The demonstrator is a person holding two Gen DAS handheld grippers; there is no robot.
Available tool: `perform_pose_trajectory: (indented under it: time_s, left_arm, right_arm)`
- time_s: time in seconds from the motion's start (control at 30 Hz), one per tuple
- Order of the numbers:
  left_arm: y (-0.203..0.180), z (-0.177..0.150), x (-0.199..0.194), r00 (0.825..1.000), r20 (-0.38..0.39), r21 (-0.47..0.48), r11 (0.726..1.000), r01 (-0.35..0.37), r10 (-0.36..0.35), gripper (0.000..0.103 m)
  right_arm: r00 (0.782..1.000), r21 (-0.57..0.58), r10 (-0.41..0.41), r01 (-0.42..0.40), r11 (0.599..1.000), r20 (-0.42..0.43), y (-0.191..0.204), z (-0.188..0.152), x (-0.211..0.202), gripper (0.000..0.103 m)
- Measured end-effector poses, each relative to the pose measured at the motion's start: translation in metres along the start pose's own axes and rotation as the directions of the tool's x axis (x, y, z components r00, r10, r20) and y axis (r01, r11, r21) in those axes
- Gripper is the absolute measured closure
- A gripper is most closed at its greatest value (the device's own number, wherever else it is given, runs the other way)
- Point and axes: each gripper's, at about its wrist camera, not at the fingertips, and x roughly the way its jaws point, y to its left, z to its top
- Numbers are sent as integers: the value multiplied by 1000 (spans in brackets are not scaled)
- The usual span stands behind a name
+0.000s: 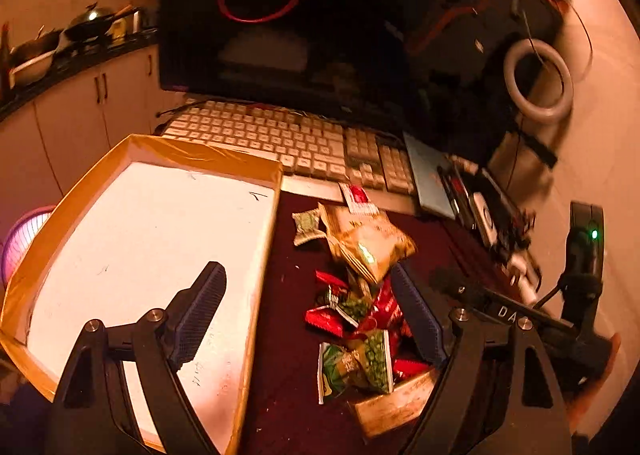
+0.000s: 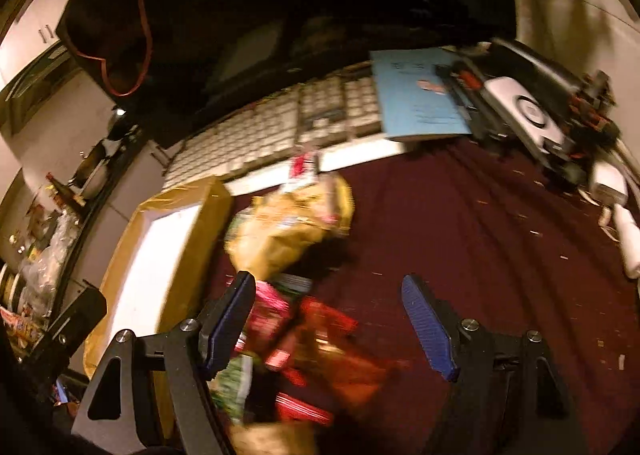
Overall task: Organize snacks
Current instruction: 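Move both tools over the snack pile on the maroon cloth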
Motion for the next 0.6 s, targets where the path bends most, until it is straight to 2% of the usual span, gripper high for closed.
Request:
perform_pose_trajectory:
  time_s: [0.27,0.6]
  left_arm:
    - [-22,-7,11,999,-37,103,994,-35,39,18]
    - [-25,-12,11,998,-46,117,993,-30,36,18]
  right_arm:
    - [999,36,-1,2,999,-37,-21,-4,8,30]
    - [999,16,4,-4,1000,-52,-16,-7,14,31]
